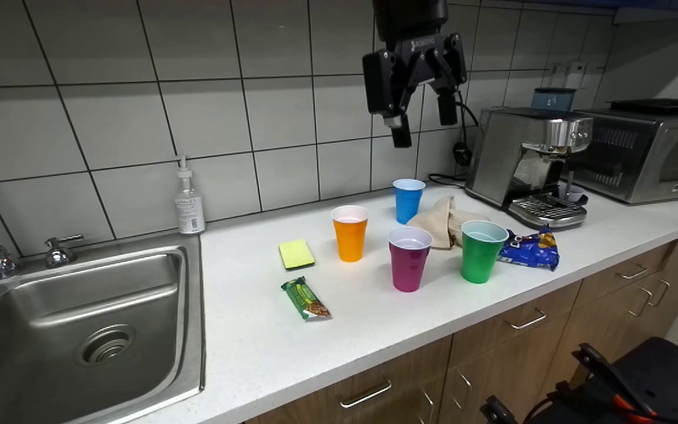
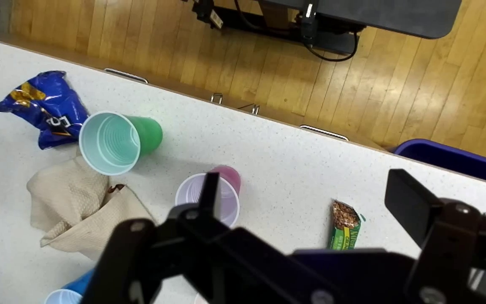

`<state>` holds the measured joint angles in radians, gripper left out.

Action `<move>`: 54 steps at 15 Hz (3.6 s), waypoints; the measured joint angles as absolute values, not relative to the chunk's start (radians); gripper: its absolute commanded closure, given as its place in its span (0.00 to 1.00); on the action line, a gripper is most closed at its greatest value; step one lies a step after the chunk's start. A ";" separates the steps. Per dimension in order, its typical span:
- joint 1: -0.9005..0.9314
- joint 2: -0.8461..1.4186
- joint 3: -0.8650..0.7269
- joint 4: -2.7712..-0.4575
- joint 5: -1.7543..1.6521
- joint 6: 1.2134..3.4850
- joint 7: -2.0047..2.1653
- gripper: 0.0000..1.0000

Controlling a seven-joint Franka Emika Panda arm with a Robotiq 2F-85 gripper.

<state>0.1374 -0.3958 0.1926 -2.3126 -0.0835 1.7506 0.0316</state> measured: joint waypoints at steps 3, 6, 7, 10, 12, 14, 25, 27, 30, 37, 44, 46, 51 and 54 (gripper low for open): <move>0.141 -0.396 0.200 -2.357 -0.108 1.808 0.047 0.00; 0.141 -0.396 0.200 -2.407 -0.136 1.894 0.080 0.00; 0.141 -0.396 0.200 -2.424 -0.148 1.926 0.094 0.00; 0.139 -0.397 0.200 -2.474 -0.195 2.018 0.137 0.00; 0.131 -0.397 0.198 -2.505 -0.224 2.076 0.157 0.00; 0.118 -0.396 0.193 -2.531 -0.247 2.134 0.164 0.00; 0.009 -0.326 0.139 -2.597 -0.330 2.418 0.170 0.00; -0.009 -0.296 0.137 -2.595 -0.351 2.452 0.188 0.00; -0.036 -0.246 0.131 -2.583 -0.386 2.490 0.212 0.00; -0.062 -0.090 0.075 -2.488 -0.461 2.555 0.217 0.00; -0.060 0.090 0.005 -2.353 -0.471 2.620 0.209 0.00; -0.057 0.142 -0.014 -2.308 -0.470 2.632 0.203 0.00; -0.052 0.269 -0.048 -2.182 -0.440 2.642 0.171 0.00; -0.051 0.333 -0.059 -2.100 -0.399 2.642 0.139 0.00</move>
